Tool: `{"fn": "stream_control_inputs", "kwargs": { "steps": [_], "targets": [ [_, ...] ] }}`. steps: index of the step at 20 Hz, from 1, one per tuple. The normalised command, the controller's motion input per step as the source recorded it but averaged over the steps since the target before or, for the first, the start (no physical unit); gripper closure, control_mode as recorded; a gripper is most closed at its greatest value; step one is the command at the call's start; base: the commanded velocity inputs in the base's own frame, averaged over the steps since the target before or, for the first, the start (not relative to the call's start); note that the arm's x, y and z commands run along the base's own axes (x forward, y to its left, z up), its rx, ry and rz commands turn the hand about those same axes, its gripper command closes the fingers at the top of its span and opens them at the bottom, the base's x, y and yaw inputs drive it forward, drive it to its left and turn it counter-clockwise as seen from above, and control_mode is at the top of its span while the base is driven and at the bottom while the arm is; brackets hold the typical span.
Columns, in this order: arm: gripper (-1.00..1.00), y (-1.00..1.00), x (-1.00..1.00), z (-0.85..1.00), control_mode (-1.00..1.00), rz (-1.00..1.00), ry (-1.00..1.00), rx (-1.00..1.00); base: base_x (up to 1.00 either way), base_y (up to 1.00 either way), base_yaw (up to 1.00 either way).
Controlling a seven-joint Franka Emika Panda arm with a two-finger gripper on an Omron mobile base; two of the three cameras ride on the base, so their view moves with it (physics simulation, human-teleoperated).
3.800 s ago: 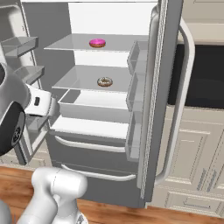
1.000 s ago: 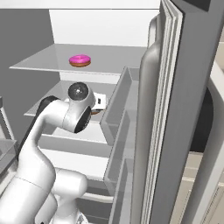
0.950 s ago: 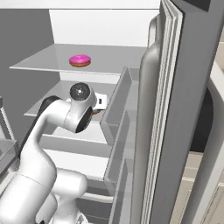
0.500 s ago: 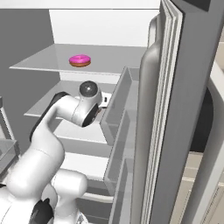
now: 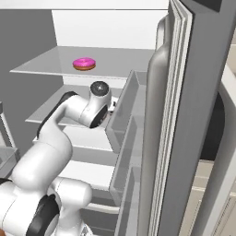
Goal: Take the donuts from the fridge and place them on the empty tray on the dining counter.
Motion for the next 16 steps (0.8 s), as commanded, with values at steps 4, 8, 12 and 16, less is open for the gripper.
{"fn": "stream_control_inputs", "kwargs": {
  "steps": [4, 8, 12, 16],
  "targets": [
    [-1.0, 0.0, -0.01, -0.47, -1.0, 0.0, 0.0, 0.05, 0.0, 0.0, 0.0],
    [-1.0, 0.0, 0.08, -0.22, -1.0, 0.0, 0.0, 0.03, 0.0, 0.0, 0.0],
    [-1.0, 0.0, 0.36, 0.0, -1.0, 0.0, 0.02, 0.0, 0.0, 0.0, 0.0],
    [-1.0, 0.0, 0.4, 0.0, -1.0, 0.0, 0.04, 0.08, 0.0, 0.0, 0.0]
  ]
}}
